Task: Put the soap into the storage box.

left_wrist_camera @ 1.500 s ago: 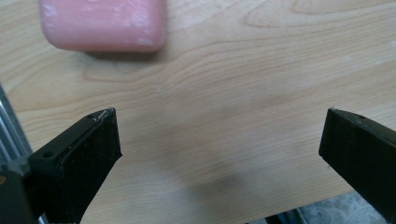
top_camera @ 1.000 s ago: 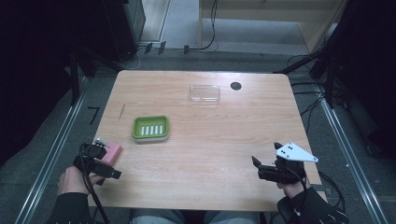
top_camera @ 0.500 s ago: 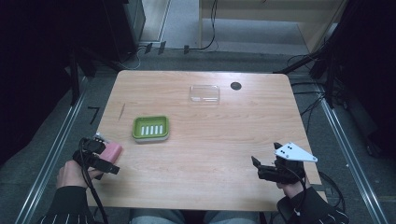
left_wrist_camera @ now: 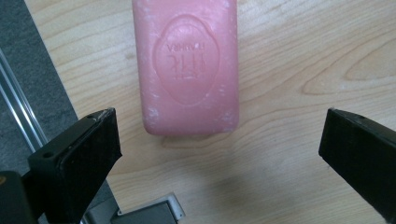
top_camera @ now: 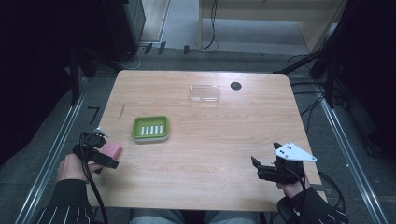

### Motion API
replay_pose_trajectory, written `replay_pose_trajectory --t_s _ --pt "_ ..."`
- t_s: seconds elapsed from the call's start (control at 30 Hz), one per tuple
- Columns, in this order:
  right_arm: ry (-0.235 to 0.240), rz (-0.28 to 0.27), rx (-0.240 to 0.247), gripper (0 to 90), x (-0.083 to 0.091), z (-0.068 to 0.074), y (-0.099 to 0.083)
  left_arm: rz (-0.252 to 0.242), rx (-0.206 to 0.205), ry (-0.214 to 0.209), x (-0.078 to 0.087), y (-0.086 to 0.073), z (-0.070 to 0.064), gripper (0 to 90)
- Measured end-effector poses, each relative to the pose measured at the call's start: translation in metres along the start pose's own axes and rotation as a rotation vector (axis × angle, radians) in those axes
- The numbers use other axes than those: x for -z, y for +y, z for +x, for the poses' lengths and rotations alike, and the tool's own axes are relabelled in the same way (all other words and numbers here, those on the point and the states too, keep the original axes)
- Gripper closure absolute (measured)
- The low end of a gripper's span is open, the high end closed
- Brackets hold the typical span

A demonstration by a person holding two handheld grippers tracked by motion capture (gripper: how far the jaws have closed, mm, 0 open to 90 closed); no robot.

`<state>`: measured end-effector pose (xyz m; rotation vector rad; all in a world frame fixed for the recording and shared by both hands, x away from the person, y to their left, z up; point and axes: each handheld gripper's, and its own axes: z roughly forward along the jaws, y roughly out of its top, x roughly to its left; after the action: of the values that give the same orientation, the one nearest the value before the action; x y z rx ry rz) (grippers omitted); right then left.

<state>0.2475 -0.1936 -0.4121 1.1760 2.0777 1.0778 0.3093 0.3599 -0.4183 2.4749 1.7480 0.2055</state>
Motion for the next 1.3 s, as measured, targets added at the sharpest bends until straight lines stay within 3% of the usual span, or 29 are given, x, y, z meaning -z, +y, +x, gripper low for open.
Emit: replay_pose_trajectory --t_s 0.17,0.5,0.8,0.97,1.3 --pt "-0.001 0.001 0.003 13.7 0.000 0.000 0.000 -0.002 -0.005 0.001 -0.003 0.005 0.004 0.0" --pt "-0.002 0.001 0.004 13.8 0.000 0.000 0.000 0.006 0.022 -0.002 -0.011 0.019 0.011 0.0" --pt "-0.001 0.003 0.004 13.8 0.000 0.000 0.000 0.035 0.007 0.021 -0.022 0.029 0.010 0.0" --pt "-0.001 0.002 0.006 13.7 -0.001 0.000 0.000 0.039 0.019 0.036 -0.025 0.032 0.010 0.0" --pt "-0.001 0.003 0.008 13.8 -0.001 0.000 0.000 0.047 0.024 0.026 -0.029 0.034 0.012 7.7"
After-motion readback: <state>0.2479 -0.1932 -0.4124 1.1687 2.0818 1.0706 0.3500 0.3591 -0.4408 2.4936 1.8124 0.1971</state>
